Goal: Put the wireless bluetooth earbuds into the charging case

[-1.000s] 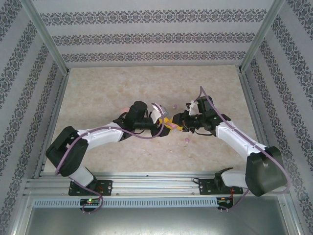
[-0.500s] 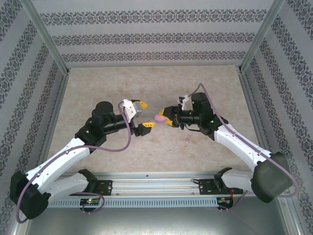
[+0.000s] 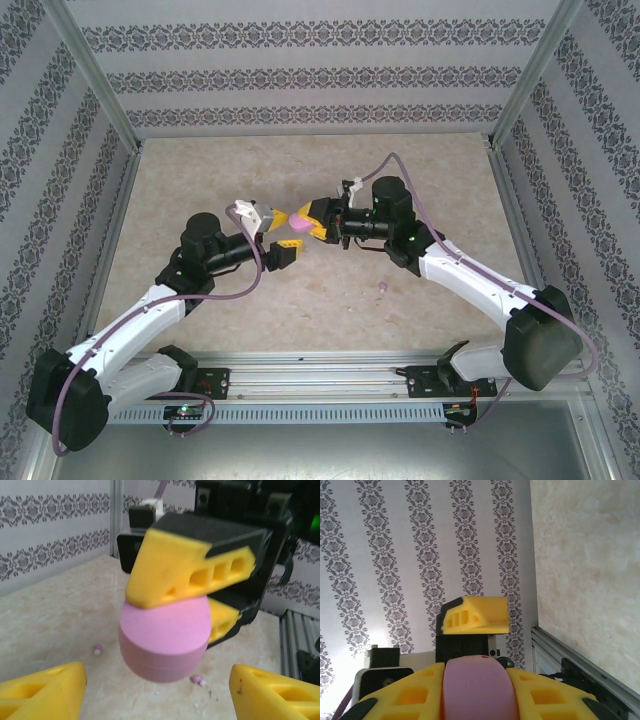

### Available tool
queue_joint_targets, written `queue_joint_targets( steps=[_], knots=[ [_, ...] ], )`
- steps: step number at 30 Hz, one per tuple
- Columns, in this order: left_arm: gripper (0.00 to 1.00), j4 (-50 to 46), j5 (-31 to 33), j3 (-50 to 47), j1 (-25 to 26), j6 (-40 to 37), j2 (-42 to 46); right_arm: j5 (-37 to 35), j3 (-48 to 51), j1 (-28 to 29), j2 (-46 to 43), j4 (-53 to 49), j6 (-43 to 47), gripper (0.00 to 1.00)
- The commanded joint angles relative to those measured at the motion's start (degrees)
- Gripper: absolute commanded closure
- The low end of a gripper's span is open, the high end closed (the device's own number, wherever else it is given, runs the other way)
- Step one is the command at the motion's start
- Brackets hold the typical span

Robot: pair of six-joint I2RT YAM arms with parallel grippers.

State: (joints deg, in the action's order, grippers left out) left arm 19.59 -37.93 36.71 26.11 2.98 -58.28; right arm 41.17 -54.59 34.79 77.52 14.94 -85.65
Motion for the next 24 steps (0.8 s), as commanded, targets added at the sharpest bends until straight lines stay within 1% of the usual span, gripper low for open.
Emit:
queue_joint_targets(
  steps=[1,5,12,14,17,19,21,24],
  knots=[
    [0.29,7.44,-3.43,-0.07,-0.55,3.55,-0.31,-2.29,-0.65,1.29,-0.84,3.46,-1.14,0.82],
    [0.36,10.74,-5.49,-0.19,-0.62,4.88,-1.54,-2.85,-0.56,2.34,-0.96,4.40,-1.80,0.82],
    [0.57,14.58,-6.51,-0.58,-0.62,6.94,-2.17,-2.38,-0.58,2.63,-2.05,4.75,-2.84,0.82],
    [0.56,14.69,-6.37,-0.76,-0.62,6.87,-1.78,-2.32,-0.39,2.66,-2.56,5.07,-3.02,0.82],
    [0.43,13.24,-5.85,-0.87,-0.61,6.04,-0.93,-2.36,-0.21,2.51,-3.18,5.15,-2.97,0.82],
    [0.38,11.68,-5.32,-1.15,-0.62,5.13,-0.30,-2.41,-0.16,2.46,-3.49,5.18,-2.95,0.82],
    [0.39,10.67,-5.05,-1.14,-0.60,4.45,0.16,-2.32,-0.24,2.39,-3.68,5.24,-2.95,0.82],
    [0.47,10.00,-5.29,-0.80,-0.67,3.96,0.33,-2.32,-0.21,2.30,-3.64,5.26,-2.61,0.82]
  ],
)
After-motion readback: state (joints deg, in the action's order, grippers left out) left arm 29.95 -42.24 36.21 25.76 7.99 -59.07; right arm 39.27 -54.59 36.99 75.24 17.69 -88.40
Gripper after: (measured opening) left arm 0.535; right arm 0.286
